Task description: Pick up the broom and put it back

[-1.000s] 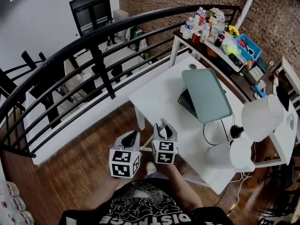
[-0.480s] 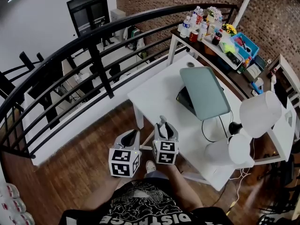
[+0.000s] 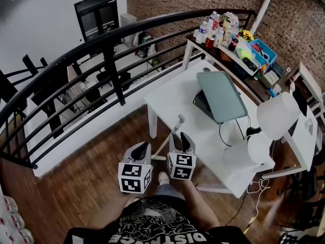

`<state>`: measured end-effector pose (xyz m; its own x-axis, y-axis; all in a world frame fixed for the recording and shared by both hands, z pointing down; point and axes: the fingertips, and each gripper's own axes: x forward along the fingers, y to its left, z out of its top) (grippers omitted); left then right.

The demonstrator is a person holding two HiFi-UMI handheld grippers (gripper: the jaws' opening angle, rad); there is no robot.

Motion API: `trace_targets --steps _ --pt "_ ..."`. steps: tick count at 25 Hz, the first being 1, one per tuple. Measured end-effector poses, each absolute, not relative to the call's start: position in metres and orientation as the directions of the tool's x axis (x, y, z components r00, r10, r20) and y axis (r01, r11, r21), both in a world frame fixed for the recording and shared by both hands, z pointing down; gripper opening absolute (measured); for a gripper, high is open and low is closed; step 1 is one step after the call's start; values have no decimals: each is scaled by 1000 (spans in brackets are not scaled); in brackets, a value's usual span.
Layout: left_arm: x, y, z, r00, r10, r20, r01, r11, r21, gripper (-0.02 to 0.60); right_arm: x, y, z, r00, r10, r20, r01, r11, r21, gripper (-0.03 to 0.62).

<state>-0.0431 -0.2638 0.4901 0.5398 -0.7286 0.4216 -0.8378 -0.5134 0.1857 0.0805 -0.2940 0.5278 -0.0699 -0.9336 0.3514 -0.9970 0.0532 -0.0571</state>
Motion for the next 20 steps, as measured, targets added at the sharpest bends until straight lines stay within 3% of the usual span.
trace_targets --steps 20 --pt "-157 -158 485 440 -827 351 -896 -377 235 6 -80 -179 487 -313 -895 319 -947 321 -28 0"
